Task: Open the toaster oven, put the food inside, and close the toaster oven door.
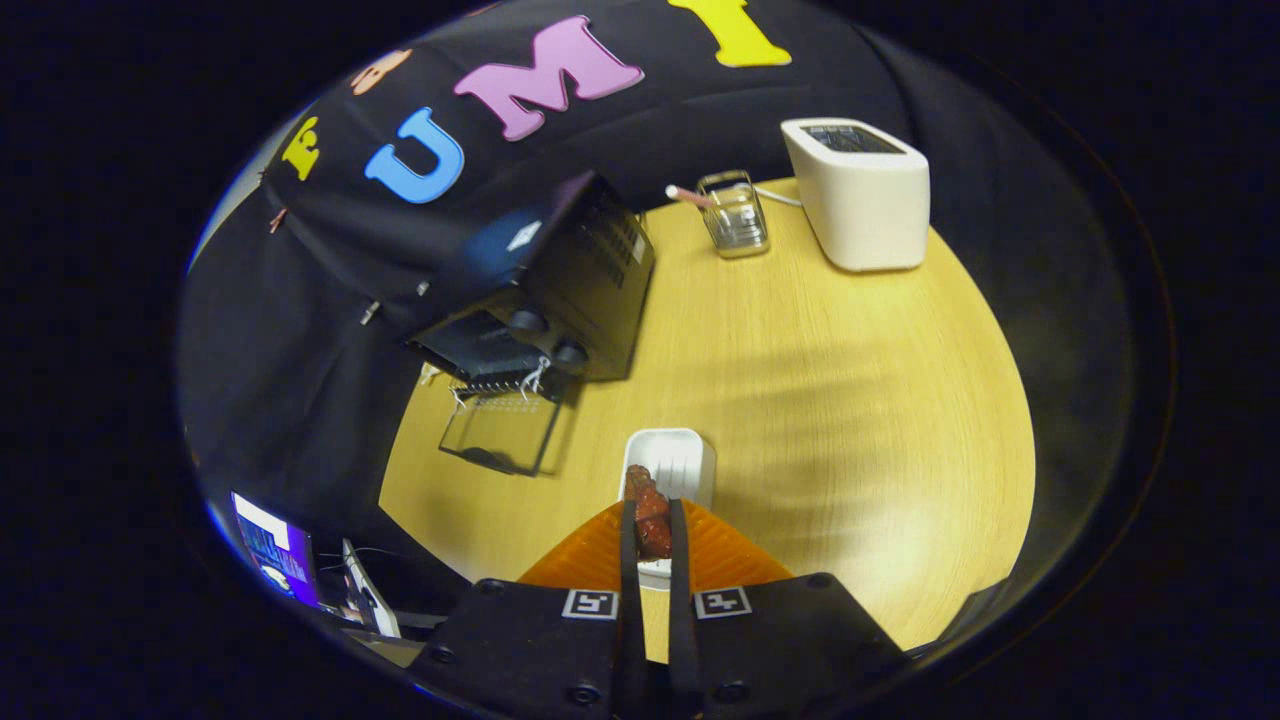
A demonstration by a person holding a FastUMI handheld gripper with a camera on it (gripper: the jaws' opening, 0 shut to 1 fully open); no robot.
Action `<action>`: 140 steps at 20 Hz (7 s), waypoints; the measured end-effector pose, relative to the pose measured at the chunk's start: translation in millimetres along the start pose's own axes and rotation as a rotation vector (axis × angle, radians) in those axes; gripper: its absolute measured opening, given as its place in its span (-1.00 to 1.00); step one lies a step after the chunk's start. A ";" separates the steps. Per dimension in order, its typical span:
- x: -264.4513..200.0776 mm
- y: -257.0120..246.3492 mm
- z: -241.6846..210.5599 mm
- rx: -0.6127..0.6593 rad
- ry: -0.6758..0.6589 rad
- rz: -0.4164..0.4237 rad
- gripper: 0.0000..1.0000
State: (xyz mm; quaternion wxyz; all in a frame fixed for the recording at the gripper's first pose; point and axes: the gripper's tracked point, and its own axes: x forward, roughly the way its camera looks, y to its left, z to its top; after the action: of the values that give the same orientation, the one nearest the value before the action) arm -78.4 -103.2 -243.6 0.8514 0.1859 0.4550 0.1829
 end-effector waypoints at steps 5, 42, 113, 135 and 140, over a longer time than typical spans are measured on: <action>-29.5 87.7 16.2 -0.132 -0.153 0.011 -0.74; 250.3 191.0 59.4 0.236 -0.285 -0.096 -0.54; 173.3 249.6 -45.5 -0.207 -0.236 -0.393 0.99; 90.4 260.8 48.4 -0.315 -0.585 -0.376 0.96; 38.3 275.8 83.7 -0.311 -0.739 -0.352 0.96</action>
State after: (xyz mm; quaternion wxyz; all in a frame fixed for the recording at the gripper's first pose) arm -27.2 141.0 -94.3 0.9931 0.0279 0.1118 0.0226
